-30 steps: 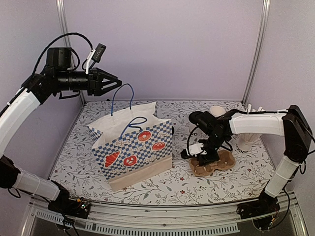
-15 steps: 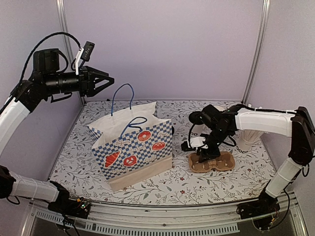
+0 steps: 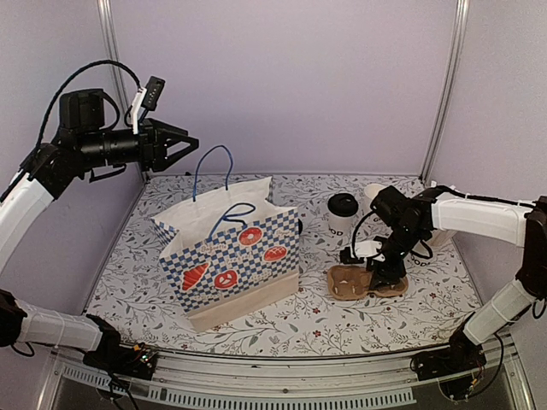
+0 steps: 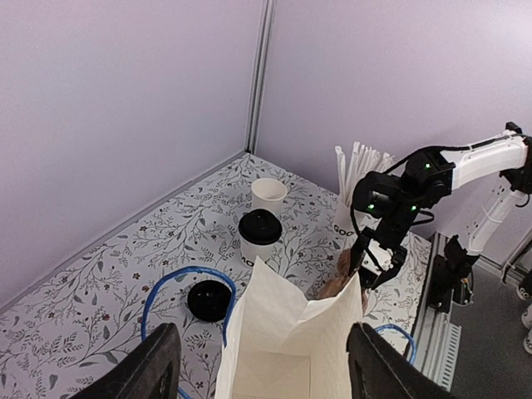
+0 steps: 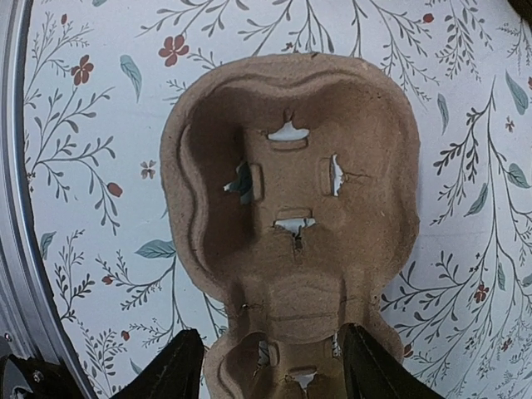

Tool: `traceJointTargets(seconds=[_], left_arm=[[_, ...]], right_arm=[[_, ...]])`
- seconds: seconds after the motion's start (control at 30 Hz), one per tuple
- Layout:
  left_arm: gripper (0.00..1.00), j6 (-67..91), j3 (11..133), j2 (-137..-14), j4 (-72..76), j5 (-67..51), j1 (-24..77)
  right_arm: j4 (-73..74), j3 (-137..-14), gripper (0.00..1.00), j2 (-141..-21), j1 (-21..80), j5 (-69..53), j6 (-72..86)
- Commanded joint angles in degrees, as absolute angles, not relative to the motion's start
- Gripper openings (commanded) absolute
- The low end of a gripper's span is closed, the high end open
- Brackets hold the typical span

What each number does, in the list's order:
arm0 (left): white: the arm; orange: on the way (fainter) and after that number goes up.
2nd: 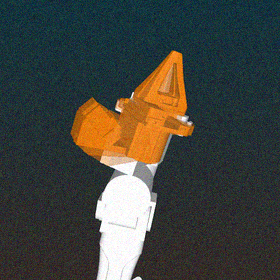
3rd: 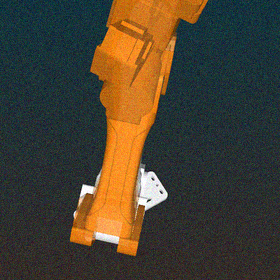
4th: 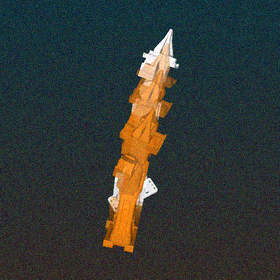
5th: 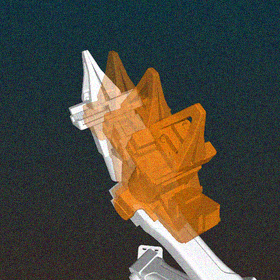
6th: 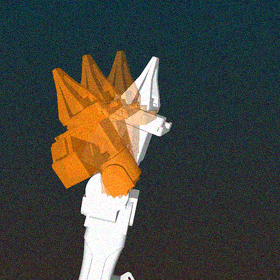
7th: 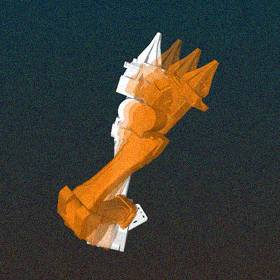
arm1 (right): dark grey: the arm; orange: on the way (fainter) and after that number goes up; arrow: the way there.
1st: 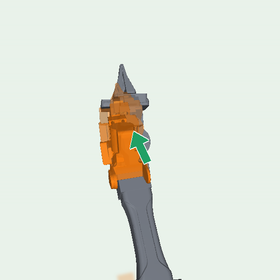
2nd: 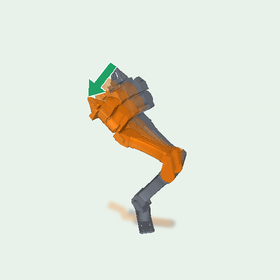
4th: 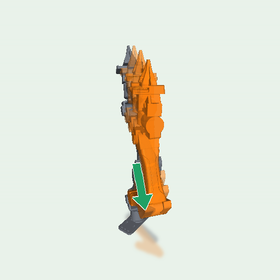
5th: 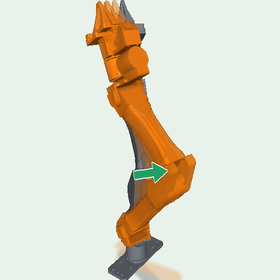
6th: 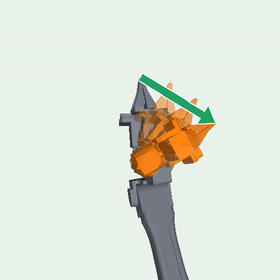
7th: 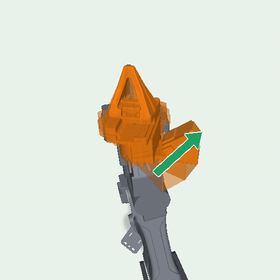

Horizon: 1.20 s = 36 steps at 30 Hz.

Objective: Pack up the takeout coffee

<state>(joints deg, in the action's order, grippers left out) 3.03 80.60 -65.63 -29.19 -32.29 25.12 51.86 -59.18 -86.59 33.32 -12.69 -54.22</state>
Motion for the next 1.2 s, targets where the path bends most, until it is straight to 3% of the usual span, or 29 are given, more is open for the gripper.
traceJointTargets(seconds=[0.0, 0.5, 1.17], left_arm=[[0.71, 2.8, 79.5, -65.0, -27.7, -32.0, 25.6], [0.71, 2.6, 77.3, -65.0, -27.0, -31.8, 25.6], [0.71, 2.8, 75.9, -64.8, -26.2, -31.7, 25.6]], right_arm=[[50.8, -58.4, 0.61, -87.0, 32.6, -12.0, -54.1], [47.7, -57.8, 0.61, -90.4, 31.1, -11.1, -54.4], [46.5, -55.7, 0.51, -91.3, 30.8, -10.2, -55.6]])
